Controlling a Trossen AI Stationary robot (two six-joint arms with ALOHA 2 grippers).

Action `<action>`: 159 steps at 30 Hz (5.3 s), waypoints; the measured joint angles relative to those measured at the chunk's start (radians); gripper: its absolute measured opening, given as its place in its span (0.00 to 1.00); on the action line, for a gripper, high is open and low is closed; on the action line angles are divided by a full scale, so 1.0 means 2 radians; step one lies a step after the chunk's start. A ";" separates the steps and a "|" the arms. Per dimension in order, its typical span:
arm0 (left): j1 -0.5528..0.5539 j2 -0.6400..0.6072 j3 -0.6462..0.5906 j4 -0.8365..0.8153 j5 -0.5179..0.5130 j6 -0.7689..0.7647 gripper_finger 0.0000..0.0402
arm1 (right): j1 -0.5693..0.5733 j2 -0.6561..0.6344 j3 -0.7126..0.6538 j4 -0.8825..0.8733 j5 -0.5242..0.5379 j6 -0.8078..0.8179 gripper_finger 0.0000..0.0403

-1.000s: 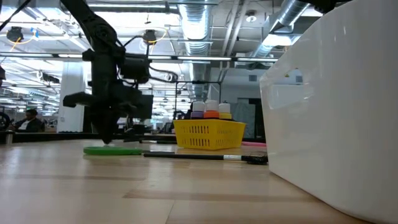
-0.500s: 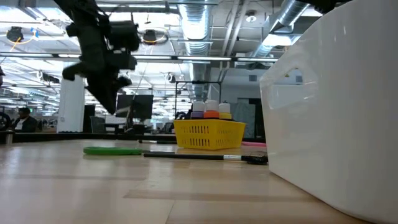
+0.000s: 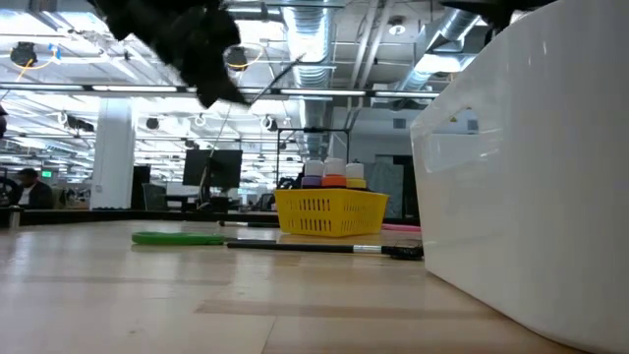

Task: Pick & Place Paint Supplies
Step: Put the bottom black eyeshadow brush into the gray bin

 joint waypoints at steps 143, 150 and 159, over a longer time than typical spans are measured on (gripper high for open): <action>-0.115 0.128 0.085 0.189 -0.015 -0.220 0.19 | 0.047 0.160 0.055 -0.475 -0.211 0.080 0.03; -0.115 0.128 0.085 0.189 -0.015 -0.219 0.19 | 0.044 0.106 -0.024 -0.465 -0.209 0.132 0.03; -0.115 0.128 0.085 0.187 -0.015 -0.218 0.19 | 0.014 0.123 -0.044 -0.442 -0.209 0.099 0.03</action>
